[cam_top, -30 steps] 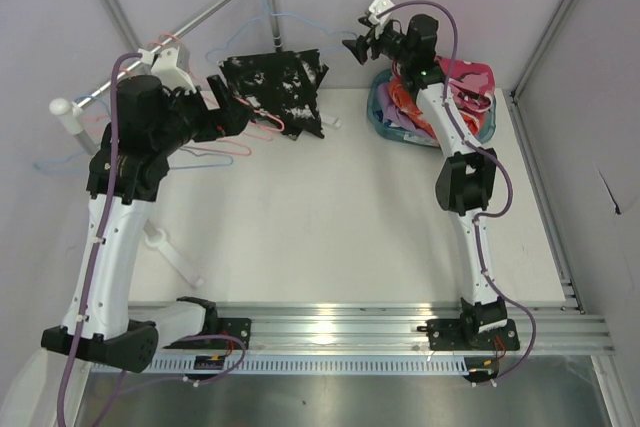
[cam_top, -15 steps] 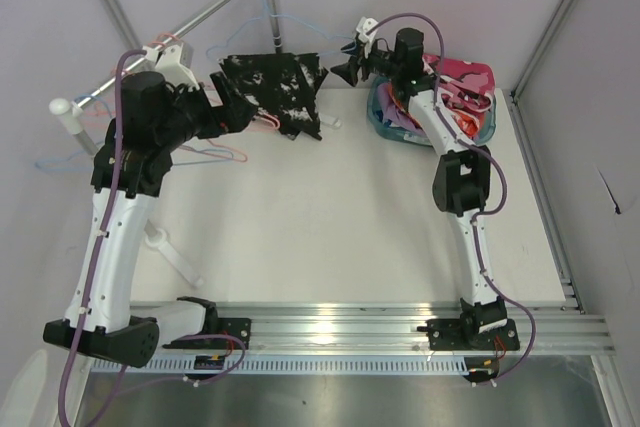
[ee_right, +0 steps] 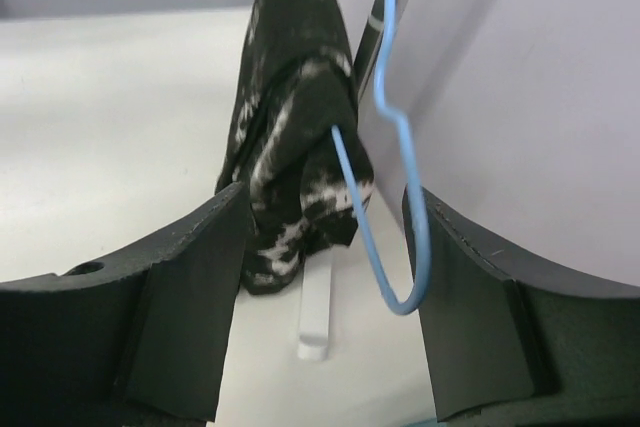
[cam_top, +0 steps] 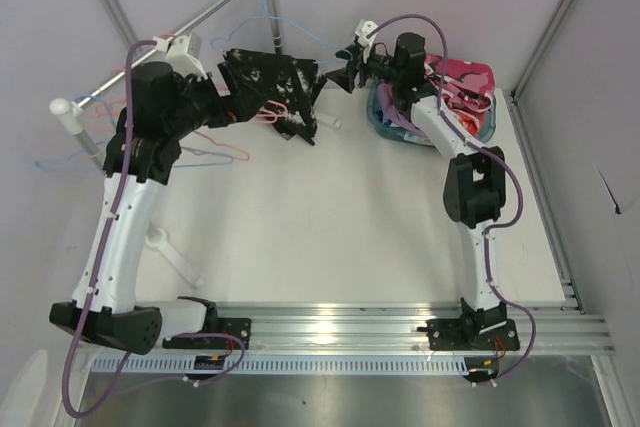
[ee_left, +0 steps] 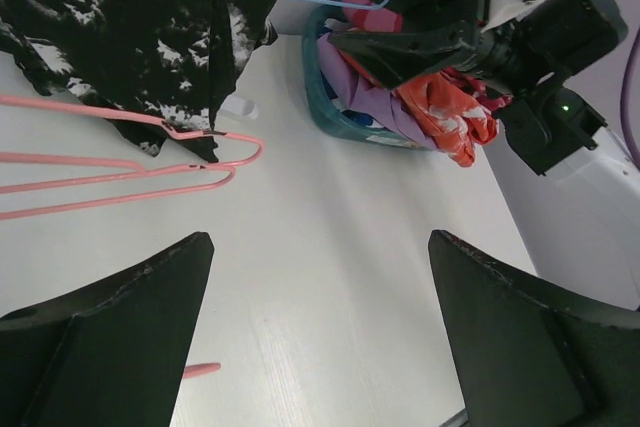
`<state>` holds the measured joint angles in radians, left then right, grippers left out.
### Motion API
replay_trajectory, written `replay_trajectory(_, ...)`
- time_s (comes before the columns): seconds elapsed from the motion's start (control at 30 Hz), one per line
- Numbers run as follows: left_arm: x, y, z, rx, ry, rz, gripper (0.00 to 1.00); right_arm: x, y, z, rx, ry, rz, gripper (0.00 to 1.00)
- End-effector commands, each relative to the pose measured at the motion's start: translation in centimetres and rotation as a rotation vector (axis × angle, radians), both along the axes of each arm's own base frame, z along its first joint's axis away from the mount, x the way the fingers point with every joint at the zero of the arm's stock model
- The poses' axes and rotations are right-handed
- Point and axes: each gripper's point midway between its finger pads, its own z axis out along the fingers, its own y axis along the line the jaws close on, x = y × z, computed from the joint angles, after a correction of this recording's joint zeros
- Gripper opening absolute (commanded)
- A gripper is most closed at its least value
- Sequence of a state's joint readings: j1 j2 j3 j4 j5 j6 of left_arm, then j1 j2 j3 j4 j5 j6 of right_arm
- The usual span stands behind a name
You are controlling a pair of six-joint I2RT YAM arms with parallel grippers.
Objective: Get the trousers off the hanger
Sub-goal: Grab a hanger with trousers on it with the left arm
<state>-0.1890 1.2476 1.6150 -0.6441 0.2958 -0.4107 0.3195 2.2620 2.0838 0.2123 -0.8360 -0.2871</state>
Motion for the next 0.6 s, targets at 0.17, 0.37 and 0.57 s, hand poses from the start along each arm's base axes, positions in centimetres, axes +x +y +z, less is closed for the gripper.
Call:
replay_trajectory(0.17, 2.3, -1.7, 2.0, -0.093, -0.060, -0.057, 0.95, -2.0, 0.7, 8.9, 0.128, -0.101, 0.060, 0.58)
replay_trajectory(0.37, 2.2, -1.5, 1.0, -0.077, -0.048, -0.052, 0.95, -1.4, 3.2, 5.7, 0.042, -0.070, 0.081, 0.43)
replay_trajectory(0.57, 1.5, -0.4, 0.8, -0.028, -0.059, -0.009, 0.96, -1.8, 4.5, 4.9, 0.036, -0.042, 0.098, 0.36)
